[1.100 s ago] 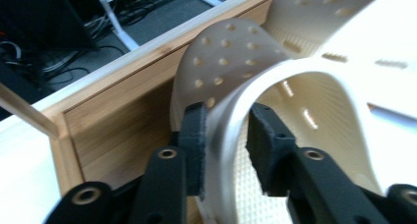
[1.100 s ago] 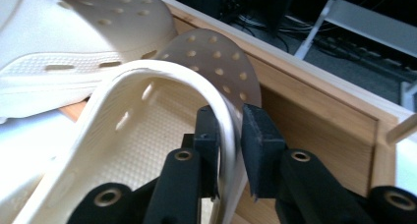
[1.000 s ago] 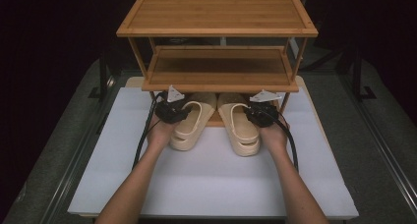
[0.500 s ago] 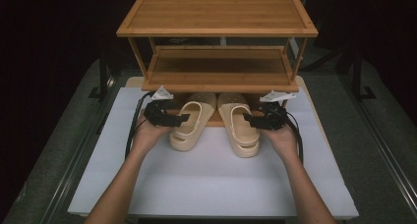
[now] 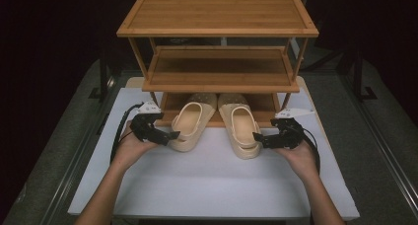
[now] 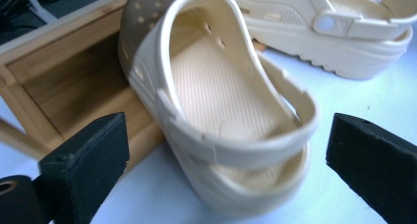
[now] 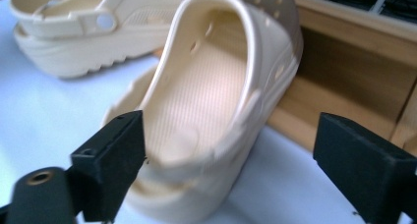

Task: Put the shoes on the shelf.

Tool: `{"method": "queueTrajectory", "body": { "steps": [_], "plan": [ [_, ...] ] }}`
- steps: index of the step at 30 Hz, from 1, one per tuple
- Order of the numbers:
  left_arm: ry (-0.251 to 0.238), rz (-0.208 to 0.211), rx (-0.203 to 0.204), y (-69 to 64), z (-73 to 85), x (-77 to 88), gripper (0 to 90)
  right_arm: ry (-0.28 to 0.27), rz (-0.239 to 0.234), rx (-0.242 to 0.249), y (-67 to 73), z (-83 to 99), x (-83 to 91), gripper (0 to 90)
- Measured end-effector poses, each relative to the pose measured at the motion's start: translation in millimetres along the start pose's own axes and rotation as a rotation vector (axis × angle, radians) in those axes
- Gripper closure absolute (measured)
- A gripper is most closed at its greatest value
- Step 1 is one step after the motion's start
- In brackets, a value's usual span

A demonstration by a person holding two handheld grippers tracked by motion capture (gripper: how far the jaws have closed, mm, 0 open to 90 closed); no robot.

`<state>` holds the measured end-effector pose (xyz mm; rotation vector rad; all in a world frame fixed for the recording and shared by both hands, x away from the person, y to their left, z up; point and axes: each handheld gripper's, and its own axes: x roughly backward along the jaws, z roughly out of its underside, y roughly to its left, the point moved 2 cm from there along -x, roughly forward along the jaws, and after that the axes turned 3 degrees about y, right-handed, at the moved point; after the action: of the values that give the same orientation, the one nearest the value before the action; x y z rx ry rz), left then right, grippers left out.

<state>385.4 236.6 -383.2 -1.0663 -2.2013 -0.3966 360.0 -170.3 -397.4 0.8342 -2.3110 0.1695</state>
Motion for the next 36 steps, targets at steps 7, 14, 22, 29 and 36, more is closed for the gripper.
{"method": "queueTrajectory", "body": {
  "steps": [7,14,22,29,36],
  "plan": [
    [0.025,0.002,-0.005,-3.1,25.9,-4.4,2.1,0.031,-0.027,-0.002,3.1,26.4,6.2,4.5],
    [0.089,0.033,-0.021,-3.3,35.5,-27.5,0.0,0.080,-0.074,0.015,6.9,44.1,-13.3,2.3],
    [0.109,0.056,-0.051,-3.6,39.8,-49.4,0.0,0.132,-0.104,0.039,11.6,47.2,-37.0,1.3],
    [0.106,0.056,-0.076,-4.8,39.9,-60.8,0.0,0.142,-0.133,0.058,14.8,46.6,-46.0,1.4],
    [0.095,0.064,-0.067,-5.2,37.2,-63.9,0.0,0.158,-0.159,0.055,18.7,43.0,-55.3,1.4]
  ]
}}
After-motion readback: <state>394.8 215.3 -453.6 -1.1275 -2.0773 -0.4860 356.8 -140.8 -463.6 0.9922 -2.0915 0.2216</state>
